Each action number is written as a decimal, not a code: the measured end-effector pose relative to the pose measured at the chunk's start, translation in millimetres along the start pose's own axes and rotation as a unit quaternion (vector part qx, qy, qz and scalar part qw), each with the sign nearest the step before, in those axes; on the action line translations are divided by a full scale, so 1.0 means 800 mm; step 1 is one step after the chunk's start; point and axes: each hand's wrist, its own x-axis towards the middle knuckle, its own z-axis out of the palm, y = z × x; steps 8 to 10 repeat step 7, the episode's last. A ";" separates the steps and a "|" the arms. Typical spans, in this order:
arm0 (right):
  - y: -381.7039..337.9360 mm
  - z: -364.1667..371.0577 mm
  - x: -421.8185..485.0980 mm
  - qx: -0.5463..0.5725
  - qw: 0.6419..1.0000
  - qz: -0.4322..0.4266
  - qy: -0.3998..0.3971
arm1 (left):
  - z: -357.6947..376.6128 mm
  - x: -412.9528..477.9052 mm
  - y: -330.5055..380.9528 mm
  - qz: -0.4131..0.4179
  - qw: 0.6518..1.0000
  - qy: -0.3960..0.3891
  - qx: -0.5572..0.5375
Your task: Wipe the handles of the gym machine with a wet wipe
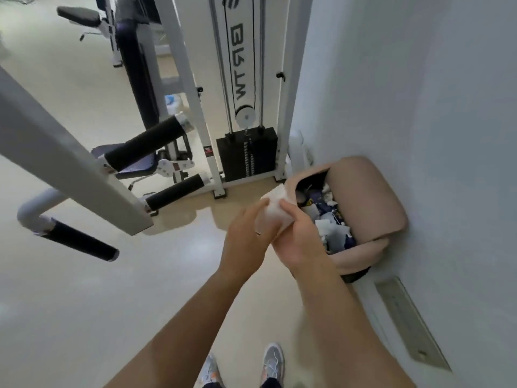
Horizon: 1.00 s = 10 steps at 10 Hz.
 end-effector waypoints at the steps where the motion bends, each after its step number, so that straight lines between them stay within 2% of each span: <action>1: -0.020 -0.045 -0.007 -0.082 0.995 -0.024 0.052 | 0.038 0.023 0.009 0.011 0.999 0.006 0.042; 2: -0.042 -0.088 -0.010 -0.240 0.963 -0.072 0.095 | 0.081 0.051 0.018 -0.050 0.998 -0.048 0.000; 3: -0.072 -0.126 -0.002 -0.304 0.941 -0.119 0.092 | 0.129 0.079 0.029 -0.095 0.984 -0.141 -0.056; 4: -0.101 -0.163 0.035 -0.357 0.909 -0.135 0.170 | 0.174 0.109 0.033 -0.194 0.945 -0.218 -0.148; 5: -0.136 -0.198 0.095 -0.357 0.891 -0.125 0.252 | 0.209 0.140 0.027 -0.269 0.925 -0.216 -0.161; 6: -0.165 -0.237 0.163 -0.404 0.868 -0.077 0.277 | 0.229 0.168 0.013 -0.282 0.927 -0.201 -0.142; 7: -0.161 -0.259 0.179 -0.437 0.846 0.001 0.305 | 0.232 0.179 -0.002 -0.308 0.920 -0.208 -0.125; 10: -0.161 -0.259 0.179 -0.437 0.846 0.001 0.305 | 0.232 0.179 -0.002 -0.308 0.920 -0.208 -0.125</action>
